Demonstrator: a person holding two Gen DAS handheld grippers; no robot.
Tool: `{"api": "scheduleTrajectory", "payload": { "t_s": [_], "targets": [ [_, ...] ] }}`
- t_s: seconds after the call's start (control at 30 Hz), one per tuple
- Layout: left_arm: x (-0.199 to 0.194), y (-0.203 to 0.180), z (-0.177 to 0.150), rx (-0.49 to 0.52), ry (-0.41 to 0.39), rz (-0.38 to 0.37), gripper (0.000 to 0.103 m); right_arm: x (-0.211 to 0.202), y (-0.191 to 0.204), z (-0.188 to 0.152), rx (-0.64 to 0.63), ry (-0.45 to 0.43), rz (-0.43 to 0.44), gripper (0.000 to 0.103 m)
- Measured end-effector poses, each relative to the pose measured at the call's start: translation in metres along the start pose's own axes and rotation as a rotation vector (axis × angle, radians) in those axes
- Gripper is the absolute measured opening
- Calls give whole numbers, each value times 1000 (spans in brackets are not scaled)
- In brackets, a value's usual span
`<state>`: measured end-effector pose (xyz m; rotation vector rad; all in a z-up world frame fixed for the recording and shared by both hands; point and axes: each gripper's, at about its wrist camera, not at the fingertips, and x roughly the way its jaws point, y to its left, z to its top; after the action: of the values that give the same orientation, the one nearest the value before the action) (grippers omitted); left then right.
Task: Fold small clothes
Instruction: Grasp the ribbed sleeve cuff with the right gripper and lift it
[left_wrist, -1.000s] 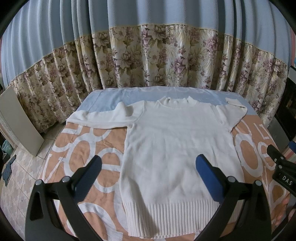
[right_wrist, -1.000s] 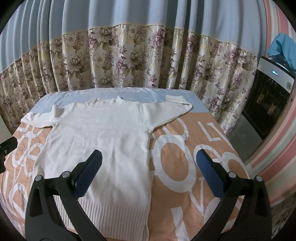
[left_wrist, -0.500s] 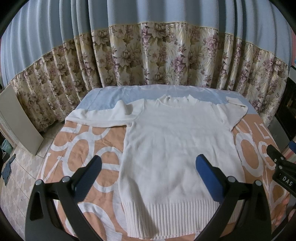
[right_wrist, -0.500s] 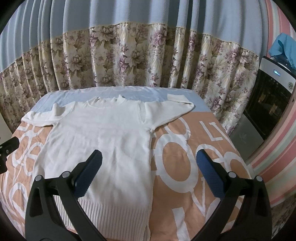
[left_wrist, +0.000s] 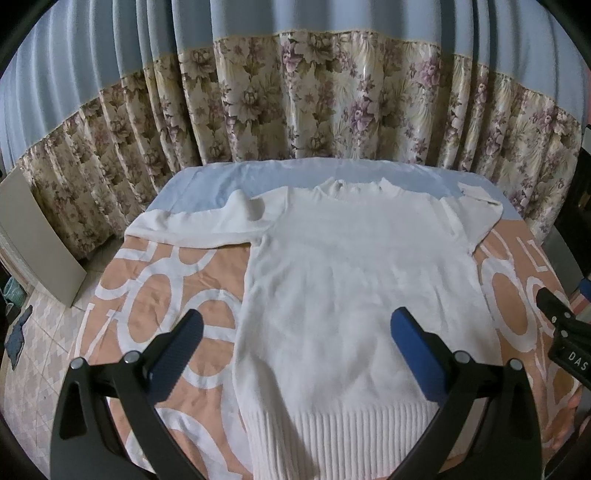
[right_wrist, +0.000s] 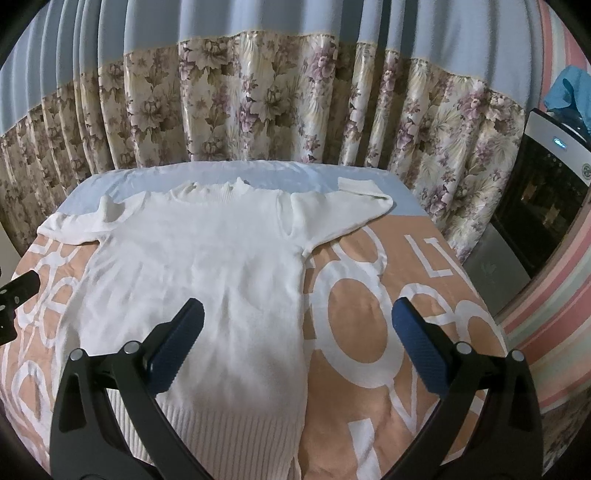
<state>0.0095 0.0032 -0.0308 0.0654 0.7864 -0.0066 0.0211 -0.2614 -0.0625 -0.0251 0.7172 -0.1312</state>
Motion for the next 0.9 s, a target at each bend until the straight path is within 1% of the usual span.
{"api": "scheduleTrajectory", "payload": {
  "t_s": [0.03,0.07,0.17,0.27,0.3,0.37,0.47,0.53,0.57,0.63,0.67,0.7,0.73,0.77,0.83,0.87,0.9],
  "targets": [
    [2,-1,-1,3,4,-2,102,4,0,0,-2,5,1,100],
    [13,-2,6,7,12,-3,102,10,1,0,-3,14,5,100],
    [28,-4,13,17,27,-16,102,19,0,1,2,0,44,100],
    [46,-8,27,34,35,-29,102,21,-5,11,-2,-79,92,100],
    [52,-10,32,38,30,-29,102,22,-9,19,-8,-123,94,100],
    [62,-16,45,46,9,-26,102,29,-17,32,-26,-168,63,100],
    [81,-26,68,66,-25,-49,102,57,-26,54,-99,-197,-36,100],
    [95,-33,83,73,-38,-60,102,83,-32,67,-156,-181,-51,100],
    [104,-38,91,80,-37,-73,102,102,-39,77,-174,-159,-43,100],
    [119,-46,104,90,-26,-105,102,130,-54,91,-175,-129,14,100],
    [126,-50,109,89,-33,-133,102,150,-65,98,-172,-116,47,100],
    [132,-53,114,86,-46,-152,102,163,-71,104,-174,-112,59,100],
    [138,-57,117,83,-51,-148,102,181,-78,111,-181,-105,73,100],
    [147,-62,122,90,-37,-134,102,199,-86,119,-184,-86,102,100],
    [164,-72,132,122,15,-135,102,228,-97,130,-178,-57,149,100],
    [174,-76,136,131,37,-136,102,239,-101,133,-178,-51,154,100],
    [181,-78,141,126,42,-134,102,255,-107,140,-181,-37,147,100]
  ]
}}
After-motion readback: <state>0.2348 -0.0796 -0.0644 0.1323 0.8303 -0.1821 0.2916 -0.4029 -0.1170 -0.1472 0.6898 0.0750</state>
